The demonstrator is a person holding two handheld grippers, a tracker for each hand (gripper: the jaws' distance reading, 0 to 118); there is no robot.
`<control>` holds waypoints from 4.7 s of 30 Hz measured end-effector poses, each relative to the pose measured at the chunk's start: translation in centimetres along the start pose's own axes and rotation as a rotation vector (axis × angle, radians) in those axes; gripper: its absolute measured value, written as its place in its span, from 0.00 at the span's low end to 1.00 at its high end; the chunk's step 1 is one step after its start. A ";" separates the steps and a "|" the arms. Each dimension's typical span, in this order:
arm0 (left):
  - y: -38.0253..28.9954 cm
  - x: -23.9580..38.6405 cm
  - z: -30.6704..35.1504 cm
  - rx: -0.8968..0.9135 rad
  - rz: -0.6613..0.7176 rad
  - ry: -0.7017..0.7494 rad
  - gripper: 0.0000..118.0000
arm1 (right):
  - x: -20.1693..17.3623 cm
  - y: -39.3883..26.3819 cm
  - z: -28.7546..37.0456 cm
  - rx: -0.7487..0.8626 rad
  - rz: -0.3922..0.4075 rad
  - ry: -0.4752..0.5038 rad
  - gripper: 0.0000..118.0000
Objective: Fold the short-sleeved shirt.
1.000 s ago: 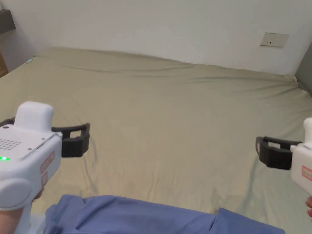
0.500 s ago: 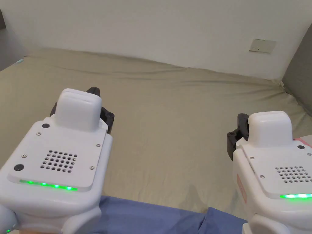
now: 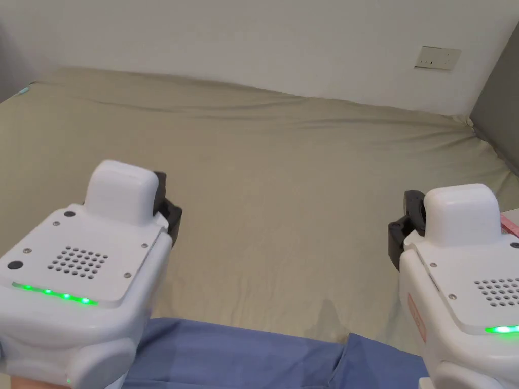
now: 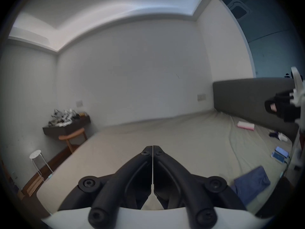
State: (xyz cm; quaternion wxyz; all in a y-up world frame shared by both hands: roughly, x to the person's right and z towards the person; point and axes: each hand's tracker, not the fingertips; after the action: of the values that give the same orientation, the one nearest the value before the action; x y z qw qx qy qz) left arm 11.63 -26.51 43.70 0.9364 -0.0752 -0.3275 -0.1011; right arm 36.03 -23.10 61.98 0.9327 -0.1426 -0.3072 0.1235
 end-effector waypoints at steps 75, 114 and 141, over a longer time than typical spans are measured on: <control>-14.6 -16.5 -1.9 -0.638 0.602 -0.336 0.09 | 2.9 -5.4 0.1 -0.300 -0.106 0.106 0.02; -14.0 3.8 -9.2 -0.617 0.358 -0.381 0.00 | 5.8 -7.7 1.2 -0.348 -0.128 0.066 0.02; -19.2 16.8 -6.1 -0.646 0.129 -0.608 0.00 | 6.1 -8.6 2.7 -0.375 -0.153 0.095 0.02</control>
State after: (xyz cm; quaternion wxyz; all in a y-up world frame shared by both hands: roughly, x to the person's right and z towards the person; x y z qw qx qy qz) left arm 23.54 -48.71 50.99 0.7304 -0.4105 -0.5342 -0.1127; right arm 40.34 -28.67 70.32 0.9100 -0.2955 -0.2906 -0.0138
